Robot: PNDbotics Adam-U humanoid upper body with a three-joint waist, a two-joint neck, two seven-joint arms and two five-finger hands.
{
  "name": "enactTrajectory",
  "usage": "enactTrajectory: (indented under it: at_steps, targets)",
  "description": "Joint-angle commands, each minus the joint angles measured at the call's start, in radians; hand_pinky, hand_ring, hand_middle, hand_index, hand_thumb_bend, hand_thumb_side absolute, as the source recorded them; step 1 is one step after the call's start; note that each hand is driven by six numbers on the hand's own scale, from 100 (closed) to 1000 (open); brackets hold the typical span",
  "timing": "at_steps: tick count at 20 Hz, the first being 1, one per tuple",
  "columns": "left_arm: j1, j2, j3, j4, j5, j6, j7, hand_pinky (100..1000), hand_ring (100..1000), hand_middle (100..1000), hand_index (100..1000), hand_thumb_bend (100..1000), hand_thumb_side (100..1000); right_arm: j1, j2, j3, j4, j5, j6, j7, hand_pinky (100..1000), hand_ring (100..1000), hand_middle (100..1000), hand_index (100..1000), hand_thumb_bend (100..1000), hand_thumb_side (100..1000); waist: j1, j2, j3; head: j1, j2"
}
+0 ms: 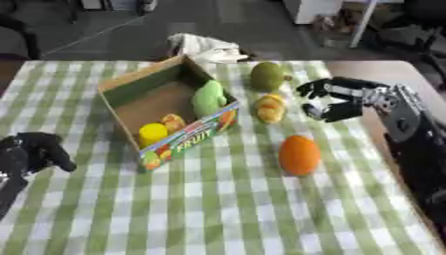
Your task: Pick up objects on the table and place them in the box.
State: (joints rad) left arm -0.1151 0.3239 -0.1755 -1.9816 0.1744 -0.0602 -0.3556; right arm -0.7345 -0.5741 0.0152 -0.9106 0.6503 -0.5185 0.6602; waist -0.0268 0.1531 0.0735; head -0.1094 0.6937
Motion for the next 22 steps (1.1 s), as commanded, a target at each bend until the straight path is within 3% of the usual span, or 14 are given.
enactTrajectory:
  at_steps: [1,13,16,18,19,20,21,22]
  targets:
    - [-0.005,0.0,0.0,-0.018,-0.009,0.004,-0.002,654,577,570,775,100,706,0.005,-0.048,0.017,-0.041,-0.005,-0.081,0.084,894,865,862,975,100,953,-0.001,-0.012,-0.002,0.003,0.0]
    - [-0.008,-0.004,0.0,-0.018,-0.024,0.017,0.001,653,575,565,775,100,717,0.159,-0.133,0.085,-0.232,-0.113,-0.135,0.116,896,855,844,972,100,1000,-0.015,-0.003,0.008,0.007,-0.004]
    - [-0.009,-0.003,0.001,-0.018,-0.026,0.019,0.003,653,575,565,775,100,718,0.207,-0.15,0.093,-0.283,-0.136,-0.139,0.11,895,852,840,970,100,939,-0.019,-0.002,0.008,0.009,-0.004]
    - [-0.01,-0.003,0.0,-0.018,-0.027,0.021,0.003,653,575,564,775,100,720,0.231,-0.156,0.097,-0.306,-0.133,-0.137,0.103,893,849,837,970,100,792,-0.021,-0.002,0.008,0.009,-0.006]
    - [-0.01,-0.003,0.0,-0.018,-0.027,0.022,0.003,653,574,563,775,100,720,0.239,-0.157,0.098,-0.313,-0.124,-0.135,0.098,891,845,831,963,100,588,-0.021,-0.002,0.008,0.01,-0.007]
    - [-0.01,-0.004,0.0,-0.018,-0.028,0.022,0.003,653,574,563,775,100,720,0.246,-0.156,0.097,-0.316,-0.112,-0.133,0.09,888,840,824,959,100,500,-0.021,-0.002,0.008,0.01,-0.007]
    - [-0.011,-0.004,0.0,-0.018,-0.028,0.023,0.003,653,574,563,776,100,720,0.25,-0.155,0.096,-0.317,-0.096,-0.132,0.076,883,827,807,947,100,313,-0.02,-0.003,0.008,0.011,-0.008]
    - [-0.011,-0.004,0.0,-0.018,-0.027,0.023,0.003,653,573,562,776,100,720,0.252,-0.152,0.094,-0.316,-0.08,-0.131,0.058,880,820,795,940,100,311,-0.02,-0.003,0.008,0.012,-0.009]
